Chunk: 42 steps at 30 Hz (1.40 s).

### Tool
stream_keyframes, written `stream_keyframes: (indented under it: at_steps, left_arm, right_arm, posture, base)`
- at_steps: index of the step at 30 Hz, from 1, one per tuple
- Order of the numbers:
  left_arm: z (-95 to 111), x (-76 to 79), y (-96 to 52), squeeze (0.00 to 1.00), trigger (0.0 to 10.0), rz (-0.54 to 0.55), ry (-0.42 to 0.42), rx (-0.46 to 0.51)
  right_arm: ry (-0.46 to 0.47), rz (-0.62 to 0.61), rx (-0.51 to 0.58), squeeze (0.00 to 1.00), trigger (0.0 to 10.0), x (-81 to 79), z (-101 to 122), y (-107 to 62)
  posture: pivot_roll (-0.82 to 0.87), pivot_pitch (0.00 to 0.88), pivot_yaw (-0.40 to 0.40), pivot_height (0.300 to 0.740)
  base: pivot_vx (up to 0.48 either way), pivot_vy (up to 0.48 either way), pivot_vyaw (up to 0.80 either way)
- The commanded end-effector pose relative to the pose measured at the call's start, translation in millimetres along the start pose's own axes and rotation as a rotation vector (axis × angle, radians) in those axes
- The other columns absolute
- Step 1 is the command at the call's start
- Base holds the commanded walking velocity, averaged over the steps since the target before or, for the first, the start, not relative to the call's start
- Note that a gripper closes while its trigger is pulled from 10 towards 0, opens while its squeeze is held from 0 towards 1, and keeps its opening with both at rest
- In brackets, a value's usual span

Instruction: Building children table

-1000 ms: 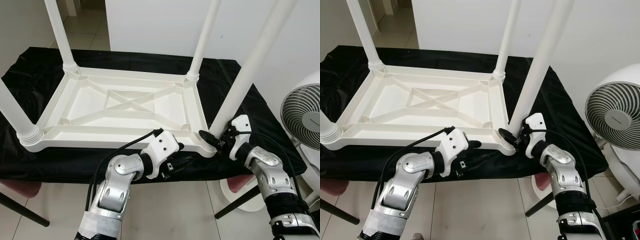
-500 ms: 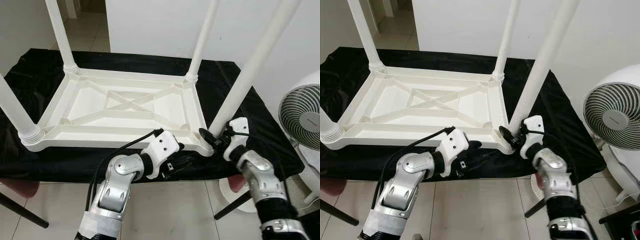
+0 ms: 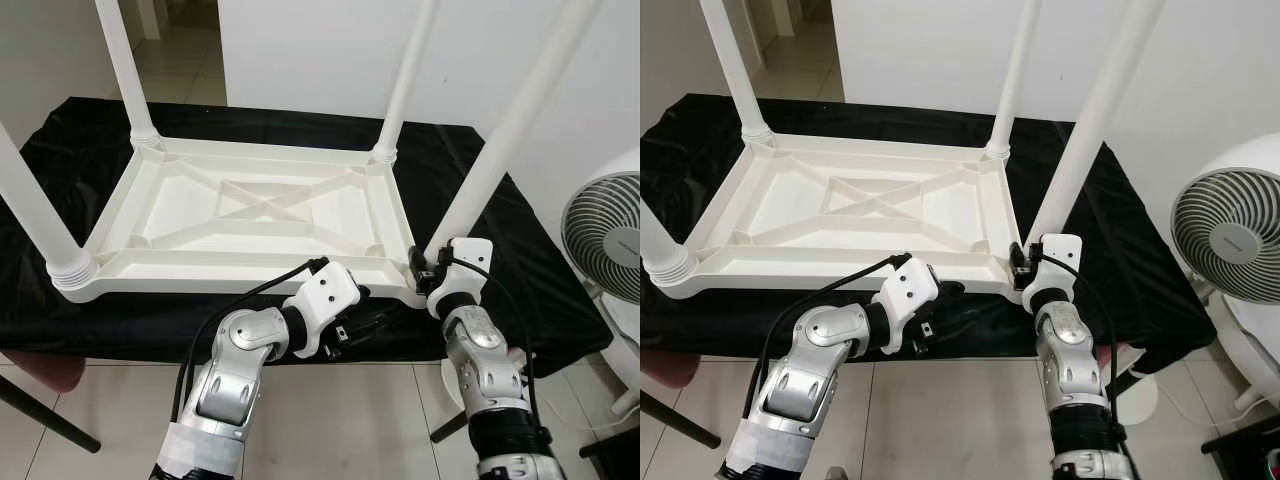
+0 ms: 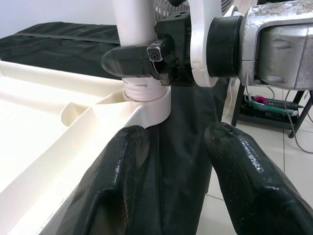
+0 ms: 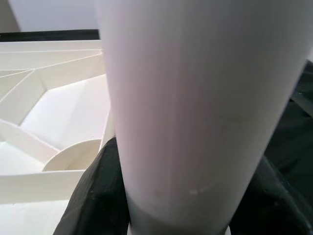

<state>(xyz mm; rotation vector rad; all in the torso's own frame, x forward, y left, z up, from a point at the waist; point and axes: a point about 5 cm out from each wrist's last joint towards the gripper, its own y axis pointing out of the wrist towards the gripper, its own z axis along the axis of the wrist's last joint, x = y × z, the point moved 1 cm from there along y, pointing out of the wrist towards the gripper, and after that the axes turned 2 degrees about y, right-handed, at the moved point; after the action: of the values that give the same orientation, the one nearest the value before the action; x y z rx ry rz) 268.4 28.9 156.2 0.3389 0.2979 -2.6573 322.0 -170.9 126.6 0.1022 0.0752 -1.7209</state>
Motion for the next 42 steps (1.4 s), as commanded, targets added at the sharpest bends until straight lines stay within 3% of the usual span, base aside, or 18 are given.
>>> stream_keyframes:
  at_steps: [1, 2, 5, 12, 13, 16, 17, 22, 24, 25, 26, 27, 31, 34, 38, 42]
  left_arm:
    - [2.5, -3.6, 5.4, 0.0, 10.0, 0.204, -0.048, 0.02]
    - [2.5, -3.6, 5.4, 0.0, 10.0, 0.204, -0.048, 0.02]
    - [2.7, -3.5, 5.7, 0.0, 10.0, 0.206, -0.049, 0.021]
    - [2.5, -3.7, 5.8, 0.0, 10.0, 0.21, -0.048, 0.021]
    - [2.4, -3.9, 5.7, 0.0, 10.0, 0.211, -0.048, 0.02]
    - [2.5, -3.9, 5.7, 0.0, 10.0, 0.211, -0.048, 0.02]
    - [2.6, -4.1, 5.6, 0.0, 10.0, 0.214, -0.048, 0.02]
    - [3.0, -4.7, 5.6, 0.0, 10.0, 0.219, -0.048, 0.021]
    - [3.4, -5.4, 5.7, 0.0, 10.0, 0.222, -0.049, 0.022]
    - [3.4, -5.4, 5.7, 0.0, 10.0, 0.222, -0.049, 0.022]
    - [3.6, -5.8, 5.8, 0.0, 10.0, 0.222, -0.048, 0.022]
    - [3.6, -6.0, 5.8, 0.0, 10.0, 0.222, -0.048, 0.023]
    - [4.0, -6.4, 6.2, 0.0, 10.0, 0.221, -0.047, 0.023]
    - [4.3, -7.0, 6.5, 0.0, 10.0, 0.22, -0.045, 0.024]
    - [4.6, -7.6, 6.6, 0.0, 10.0, 0.22, -0.044, 0.025]
    - [4.8, -8.0, 6.7, 0.0, 10.0, 0.221, -0.044, 0.025]
  right_arm:
    - [0.03, -0.263, -0.088, 0.0, 10.0, 20.6, -18.4, -12.6]
    - [0.03, -0.263, -0.088, 0.0, 10.0, 20.6, -18.4, -12.6]
    - [0.039, -0.227, -0.086, 0.0, 10.0, 1.2, -18.5, -17.1]
    - [0.042, -0.158, -0.066, 0.0, 10.0, -9.6, -12.2, -14.8]
    - [0.043, -0.155, -0.068, 0.45, 10.0, -11.3, -11.5, -15.1]
    - [0.037, -0.154, -0.065, 0.45, 10.0, -12.2, -10.4, -15.6]
    - [0.046, -0.133, -0.055, 1.0, 10.0, -14.6, -8.5, -16.3]
    - [0.083, -0.041, -0.011, 1.0, 10.0, -17.4, 0.1, -15.0]
    - [0.095, 0.076, 0.041, 1.0, 10.0, -13.5, 15.1, -8.9]
    - [0.095, 0.076, 0.041, 1.0, 10.0, -13.5, 15.1, -8.9]
    - [0.076, 0.16, 0.052, 0.69, 10.0, -11.8, 21.2, -5.6]
    - [0.061, 0.214, 0.054, 0.02, 10.0, -10.9, 24.5, -3.9]
    - [0.001, 0.333, 0.061, 0.0, 10.0, -6.0, 29.3, -1.2]
    - [-0.113, 0.52, 0.009, 0.0, 10.0, 7.1, 26.2, 0.9]
    - [-0.193, 0.624, -0.019, 0.0, 10.0, 13.9, 19.5, -0.2]
    - [-0.203, 0.663, -0.04, 0.0, 10.0, 15.2, 16.4, -0.9]
  posture:
    - [0.1, 0.016, -0.064, 0.74]
    - [0.1, 0.016, -0.064, 0.74]
    - [0.1, 0.017, -0.066, 0.74]
    - [0.1, 0.02, -0.069, 0.74]
    - [0.1, 0.02, -0.069, 0.74]
    - [0.1, 0.022, -0.07, 0.74]
    - [0.1, 0.025, -0.071, 0.74]
    - [0.1, 0.03, -0.073, 0.74]
    - [0.1, 0.035, -0.071, 0.74]
    - [0.1, 0.035, -0.071, 0.74]
    - [0.09, 0.036, -0.069, 0.74]
    - [0.09, 0.036, -0.069, 0.74]
    - [0.09, 0.038, -0.066, 0.74]
    - [0.09, 0.038, -0.063, 0.74]
    - [0.09, 0.036, -0.064, 0.74]
    - [0.1, 0.034, -0.065, 0.74]
  base:
    - [0.0, 0.0, 0.0]
    - [0.0, 0.0, 0.0]
    - [0.0, 0.0, 0.0]
    - [0.0, 0.0, 0.0]
    - [0.0, 0.0, 0.0]
    - [0.0, 0.0, 0.0]
    - [0.0, 0.0, 0.0]
    - [0.0, 0.0, 0.0]
    - [0.0, 0.0, 0.0]
    - [0.0, 0.0, 0.0]
    - [0.0, 0.0, 0.0]
    - [0.0, 0.0, 0.0]
    - [0.0, 0.0, 0.0]
    - [0.0, 0.0, 0.0]
    - [0.0, 0.0, 0.0]
    - [0.0, 0.0, 0.0]
